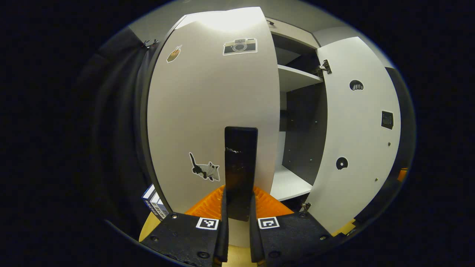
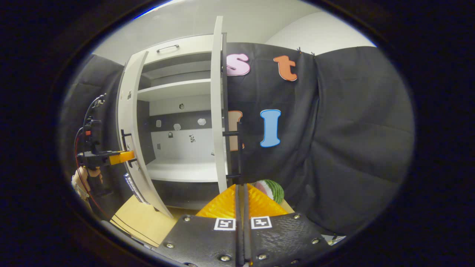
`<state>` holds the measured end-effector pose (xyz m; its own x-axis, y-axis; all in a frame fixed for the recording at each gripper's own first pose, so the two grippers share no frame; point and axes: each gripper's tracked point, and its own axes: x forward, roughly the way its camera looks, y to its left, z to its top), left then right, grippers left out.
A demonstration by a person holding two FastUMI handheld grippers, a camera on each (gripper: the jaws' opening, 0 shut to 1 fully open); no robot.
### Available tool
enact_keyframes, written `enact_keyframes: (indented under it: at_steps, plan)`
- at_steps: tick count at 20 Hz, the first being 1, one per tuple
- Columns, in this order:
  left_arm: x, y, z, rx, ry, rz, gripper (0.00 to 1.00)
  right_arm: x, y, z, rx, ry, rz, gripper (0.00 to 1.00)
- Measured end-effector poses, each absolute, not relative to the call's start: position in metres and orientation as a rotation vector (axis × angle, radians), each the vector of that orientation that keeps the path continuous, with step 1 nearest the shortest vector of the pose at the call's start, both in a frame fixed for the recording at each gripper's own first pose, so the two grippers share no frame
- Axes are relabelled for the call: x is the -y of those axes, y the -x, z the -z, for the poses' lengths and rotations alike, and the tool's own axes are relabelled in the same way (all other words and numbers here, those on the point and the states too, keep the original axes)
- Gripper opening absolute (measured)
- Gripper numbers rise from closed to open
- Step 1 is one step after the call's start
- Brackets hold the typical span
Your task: Open the right door of the double-door shoe cabinet with the right hand, and open the left door with the left hand.
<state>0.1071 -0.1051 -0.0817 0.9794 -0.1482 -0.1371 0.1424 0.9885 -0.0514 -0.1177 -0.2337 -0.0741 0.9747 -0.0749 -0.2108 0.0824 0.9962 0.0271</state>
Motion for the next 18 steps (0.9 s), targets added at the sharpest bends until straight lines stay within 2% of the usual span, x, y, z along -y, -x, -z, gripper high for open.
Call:
enact_keyframes:
  at_steps: [18]
  plan:
    - [0.09, -0.086, 0.082, -0.133, 0.034, 0.219, 0.24, 0.23, 0.116, 0.075, -0.245, -0.048, 0.033, 0.01]
